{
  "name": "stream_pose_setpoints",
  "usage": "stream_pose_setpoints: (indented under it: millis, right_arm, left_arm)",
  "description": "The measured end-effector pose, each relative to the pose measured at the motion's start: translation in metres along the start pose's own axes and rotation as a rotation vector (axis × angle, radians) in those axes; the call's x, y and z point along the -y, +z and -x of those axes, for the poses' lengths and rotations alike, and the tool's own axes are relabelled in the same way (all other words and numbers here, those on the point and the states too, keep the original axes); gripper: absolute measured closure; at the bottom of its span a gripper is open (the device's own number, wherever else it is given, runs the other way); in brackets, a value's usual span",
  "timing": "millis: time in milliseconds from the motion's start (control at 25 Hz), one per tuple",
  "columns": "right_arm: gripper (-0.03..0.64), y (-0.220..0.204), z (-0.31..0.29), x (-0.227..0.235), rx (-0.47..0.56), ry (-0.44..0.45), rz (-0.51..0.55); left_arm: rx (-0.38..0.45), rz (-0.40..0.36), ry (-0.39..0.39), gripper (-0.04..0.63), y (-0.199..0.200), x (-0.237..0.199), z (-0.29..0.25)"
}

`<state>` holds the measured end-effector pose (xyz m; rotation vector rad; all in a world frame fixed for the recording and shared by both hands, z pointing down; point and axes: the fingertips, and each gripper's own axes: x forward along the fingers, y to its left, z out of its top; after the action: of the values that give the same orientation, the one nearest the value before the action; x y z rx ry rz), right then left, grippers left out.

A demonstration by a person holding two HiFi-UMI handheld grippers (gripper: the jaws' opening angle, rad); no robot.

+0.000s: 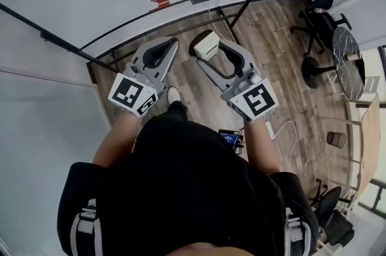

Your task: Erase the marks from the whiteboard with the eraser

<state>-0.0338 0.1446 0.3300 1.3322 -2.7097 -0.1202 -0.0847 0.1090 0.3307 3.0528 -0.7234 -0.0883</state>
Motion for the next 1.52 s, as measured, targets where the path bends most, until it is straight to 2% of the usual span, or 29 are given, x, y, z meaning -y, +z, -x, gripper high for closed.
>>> stream_pose_setpoints:
  millis: [80,200,280,560,720,880,1040,1360,1520]
  right_arm:
    - [0.386,-0.005,-0.024,0.024,-0.015,-0.013,0.009]
    - [0.385,-0.014,-0.081,0.083,-0.039,-0.046,0.01]
    - [0.385,-0.013,-0.102,0.109,-0.044,-0.071,0.01]
    - [0.385,0.014,-0.157,0.155,0.029,-0.111,-0.021]
    - [0.385,0.015,-0.191,0.172,0.011,-0.138,-0.006]
    - [0.387,0.002,-0.199,0.205,-0.001,-0.167,0.0]
    - [0.387,0.003,-0.21,0.237,-0.018,-0.165,0.094]
    - [0.387,0.019,-0.233,0.284,-0.002,-0.079,0.208]
    - [0.387,0.026,-0.242,0.319,-0.028,-0.072,0.332]
  left_arm:
    - [0.006,0.014,-0.002,0.588,-0.005,-0.03,-0.02]
    - [0.007,0.028,-0.02,0.589,-0.01,-0.099,-0.067]
    - [0.011,0.022,-0.029,0.588,-0.007,-0.125,-0.086]
    - [0.022,0.009,-0.032,0.588,0.012,-0.195,-0.113]
    - [0.016,0.02,-0.026,0.588,0.01,-0.236,-0.12]
    - [0.024,0.02,-0.003,0.588,0.001,-0.255,-0.137]
    - [0.031,0.013,0.03,0.588,-0.005,-0.27,-0.155]
    - [0.04,-0.041,0.137,0.588,0.021,-0.281,-0.199]
    - [0.047,-0.057,0.191,0.589,0.026,-0.292,-0.223]
